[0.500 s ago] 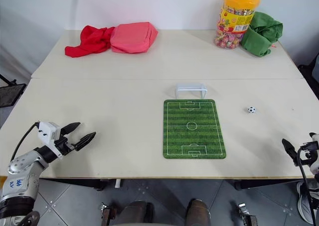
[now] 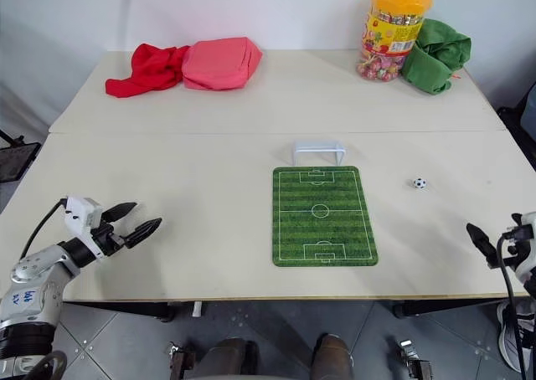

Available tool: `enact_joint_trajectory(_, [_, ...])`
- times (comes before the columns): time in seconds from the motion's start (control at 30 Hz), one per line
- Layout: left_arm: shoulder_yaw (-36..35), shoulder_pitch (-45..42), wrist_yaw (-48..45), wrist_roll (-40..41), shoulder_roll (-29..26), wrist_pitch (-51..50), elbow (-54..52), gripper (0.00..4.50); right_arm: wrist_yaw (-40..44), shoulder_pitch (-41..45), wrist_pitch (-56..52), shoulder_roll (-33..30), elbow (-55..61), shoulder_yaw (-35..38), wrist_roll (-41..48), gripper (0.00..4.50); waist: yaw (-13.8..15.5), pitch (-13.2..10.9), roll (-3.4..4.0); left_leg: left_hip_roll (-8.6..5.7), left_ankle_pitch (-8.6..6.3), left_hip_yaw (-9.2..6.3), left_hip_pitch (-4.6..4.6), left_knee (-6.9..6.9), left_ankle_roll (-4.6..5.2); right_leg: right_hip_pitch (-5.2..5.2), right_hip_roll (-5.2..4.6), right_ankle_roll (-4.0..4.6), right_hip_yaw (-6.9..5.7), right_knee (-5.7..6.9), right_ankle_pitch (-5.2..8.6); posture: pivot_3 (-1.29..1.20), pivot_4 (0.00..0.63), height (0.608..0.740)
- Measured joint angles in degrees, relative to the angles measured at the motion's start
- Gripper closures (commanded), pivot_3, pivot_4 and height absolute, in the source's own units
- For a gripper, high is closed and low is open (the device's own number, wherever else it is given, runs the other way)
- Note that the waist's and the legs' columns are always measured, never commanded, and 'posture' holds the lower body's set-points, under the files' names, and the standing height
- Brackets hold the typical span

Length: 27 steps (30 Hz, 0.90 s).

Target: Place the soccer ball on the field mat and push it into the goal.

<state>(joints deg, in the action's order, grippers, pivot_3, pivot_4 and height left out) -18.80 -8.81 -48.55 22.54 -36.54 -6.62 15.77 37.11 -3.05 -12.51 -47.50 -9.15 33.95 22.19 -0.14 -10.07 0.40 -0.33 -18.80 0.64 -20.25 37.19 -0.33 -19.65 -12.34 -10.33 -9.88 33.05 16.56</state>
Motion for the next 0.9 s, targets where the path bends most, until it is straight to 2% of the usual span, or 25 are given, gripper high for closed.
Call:
enact_joint_trajectory(0.07, [1.1, -1.0, -2.6, 0.0, -0.1, 1.6, -0.1, 0.0, 0.9, 4.9, -2.7, -1.5, 0.0, -1.7, 0.5, 0.03, -0.1, 0.0, 0.01, 0.02, 0.0, 0.05, -0.02, 0.02, -0.01, -0.05, 0.03, 0.03, 0.04, 0.02, -0.02, 0.0, 0.15, 0.74])
enact_joint_trajectory(0.2, [5.1, -6.6, -9.2, 1.3, 0.9, 3.8, -2.4, 0.0, 4.5, 22.1, -4.0, -2.4, -5.4, -11.4, -0.8, 0.03, -0.3, -0.2, -0.07, 0.09, 0.0, 0.12, -0.06, 0.18, -0.01, -0.1, 0.1, 0.12, 0.13, 0.05, -0.07, 0.0, 0.15, 0.74])
enact_joint_trajectory(0.33, [6.7, -8.3, -14.5, 4.2, 3.1, 5.0, -3.7, 0.0, 6.2, 32.7, -0.4, -0.2, -19.7, -18.1, -5.0, 0.03, 0.1, -0.2, -0.11, 0.07, -0.03, 0.06, -0.22, 0.1, -0.03, -0.21, 0.12, 0.11, 0.02, 0.0, -0.08, 0.0, 0.15, 0.74])
enact_joint_trajectory(0.5, [7.7, -9.9, -16.3, 5.2, 4.1, 4.7, -4.4, 0.0, 7.0, 39.2, 4.8, 3.4, -34.3, -21.6, -8.6, 0.03, -0.1, -0.2, -0.12, 0.05, -0.04, 0.05, -1.01, 0.24, -0.02, -0.89, 0.12, 0.08, -0.01, 0.02, -0.09, 0.0, 0.15, 0.74])
enact_joint_trajectory(0.9, [7.5, -7.8, -16.9, 5.4, 4.0, 4.7, -6.1, 0.0, 6.5, 43.1, 10.7, 5.5, -46.5, -22.2, -11.0, 0.03, -1.5, -0.2, -0.12, 0.09, -0.04, 0.06, -0.97, 0.65, -0.02, -0.85, 0.12, 0.09, 0.09, 0.41, -0.1, 0.0, 0.15, 0.74])
